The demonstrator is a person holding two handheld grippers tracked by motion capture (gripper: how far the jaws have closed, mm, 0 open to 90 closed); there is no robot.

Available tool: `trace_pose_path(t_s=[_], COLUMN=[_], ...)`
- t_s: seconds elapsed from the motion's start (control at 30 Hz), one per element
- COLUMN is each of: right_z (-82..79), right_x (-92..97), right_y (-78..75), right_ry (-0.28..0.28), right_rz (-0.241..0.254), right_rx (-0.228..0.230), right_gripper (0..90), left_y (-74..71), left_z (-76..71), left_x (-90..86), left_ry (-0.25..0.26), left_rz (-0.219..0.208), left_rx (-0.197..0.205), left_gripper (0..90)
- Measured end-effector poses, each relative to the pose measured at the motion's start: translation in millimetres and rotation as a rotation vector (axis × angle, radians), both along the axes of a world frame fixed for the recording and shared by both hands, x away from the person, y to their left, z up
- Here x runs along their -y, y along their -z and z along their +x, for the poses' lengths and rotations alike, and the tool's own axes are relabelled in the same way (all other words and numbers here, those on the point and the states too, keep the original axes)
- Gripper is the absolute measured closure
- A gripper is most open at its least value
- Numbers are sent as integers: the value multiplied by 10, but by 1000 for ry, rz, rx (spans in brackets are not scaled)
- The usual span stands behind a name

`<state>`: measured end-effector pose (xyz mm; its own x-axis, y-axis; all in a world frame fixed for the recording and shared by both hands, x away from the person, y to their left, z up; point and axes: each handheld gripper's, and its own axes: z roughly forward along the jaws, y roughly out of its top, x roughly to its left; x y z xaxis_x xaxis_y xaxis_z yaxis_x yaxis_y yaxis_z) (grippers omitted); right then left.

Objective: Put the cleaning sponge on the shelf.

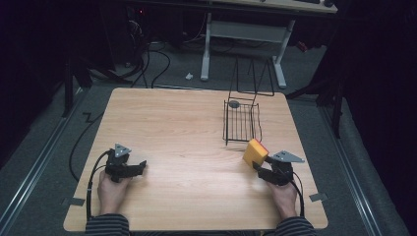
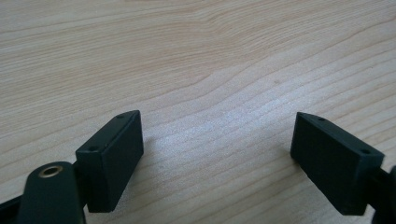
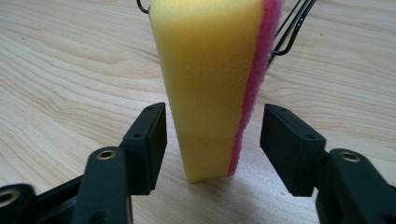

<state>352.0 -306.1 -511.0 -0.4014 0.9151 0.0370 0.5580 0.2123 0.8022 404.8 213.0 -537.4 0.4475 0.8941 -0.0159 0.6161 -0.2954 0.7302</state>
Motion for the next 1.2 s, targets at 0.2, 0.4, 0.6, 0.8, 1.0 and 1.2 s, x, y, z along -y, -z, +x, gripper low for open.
trace_pose_path(t_s=[0.2,0.4,0.6,0.8,1.0,1.2], right_z=[2,-38,-92,-110,-129,-99], right_x=[-8,-16,-34,-25,-39,-42], right_y=[6,-7,-66,-93,-158,-239], right_ry=[-6,-10,-35,-39,-43,-54], right_rz=[-18,-20,-8,7,7,-3], right_rx=[9,25,63,77,82,105], right_gripper=[583,616,627,631,632,634], left_y=[0,0,0,0,0,0], left_z=[0,-1,-1,0,0,0], left_x=[1,2,2,1,1,1], left_ry=[0,-1,-1,-1,-1,-1], left_rz=[0,0,0,-1,0,0], left_rx=[0,0,0,0,0,0], left_gripper=[177,176,177,177,177,177])
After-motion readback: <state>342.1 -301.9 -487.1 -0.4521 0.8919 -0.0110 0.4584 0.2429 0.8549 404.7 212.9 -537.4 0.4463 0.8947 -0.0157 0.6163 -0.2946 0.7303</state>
